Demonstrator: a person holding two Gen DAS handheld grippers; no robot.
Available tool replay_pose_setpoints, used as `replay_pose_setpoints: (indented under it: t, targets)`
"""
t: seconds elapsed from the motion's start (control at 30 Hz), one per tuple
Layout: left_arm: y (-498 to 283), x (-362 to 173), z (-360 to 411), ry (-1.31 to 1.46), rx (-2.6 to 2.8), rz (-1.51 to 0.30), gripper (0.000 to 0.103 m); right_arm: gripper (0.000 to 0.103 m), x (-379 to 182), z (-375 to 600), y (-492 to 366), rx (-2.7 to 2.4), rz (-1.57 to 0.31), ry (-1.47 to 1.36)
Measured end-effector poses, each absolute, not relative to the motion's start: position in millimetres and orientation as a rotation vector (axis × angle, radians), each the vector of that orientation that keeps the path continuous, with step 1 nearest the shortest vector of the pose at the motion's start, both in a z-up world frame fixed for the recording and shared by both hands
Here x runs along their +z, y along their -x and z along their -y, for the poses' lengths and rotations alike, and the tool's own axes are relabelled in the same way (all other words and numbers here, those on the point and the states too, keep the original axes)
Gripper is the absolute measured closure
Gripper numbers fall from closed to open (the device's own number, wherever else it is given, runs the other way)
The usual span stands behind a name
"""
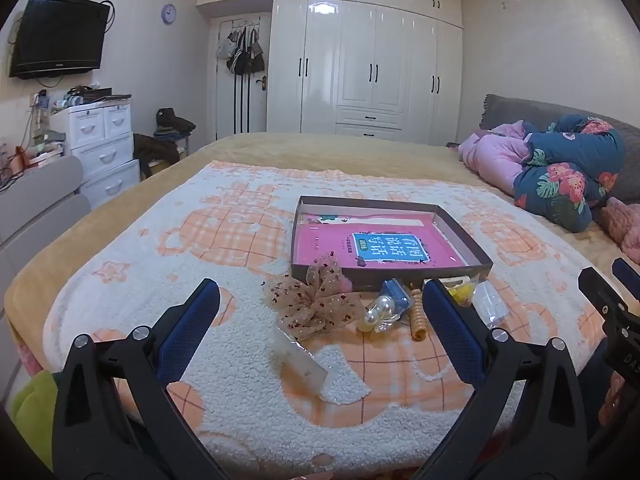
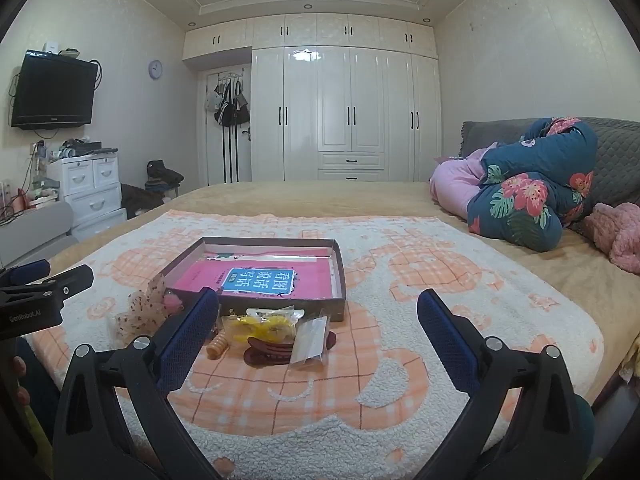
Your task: Organize jewelry
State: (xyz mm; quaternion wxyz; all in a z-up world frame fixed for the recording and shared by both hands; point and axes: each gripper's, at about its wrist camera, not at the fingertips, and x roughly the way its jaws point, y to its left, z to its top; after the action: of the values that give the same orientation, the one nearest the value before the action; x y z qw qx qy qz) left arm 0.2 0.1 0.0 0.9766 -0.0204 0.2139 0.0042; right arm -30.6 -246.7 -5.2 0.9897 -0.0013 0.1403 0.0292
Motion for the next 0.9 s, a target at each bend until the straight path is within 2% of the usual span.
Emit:
replay_pose_setpoints:
  t: [0.9]
  targets:
    - [-0.1, 0.1, -0.4, 0.042, 0.007, -0.425, 0.010, 0.006, -4.7, 248.3, 30.9, 0.058, -0.280, 0.003]
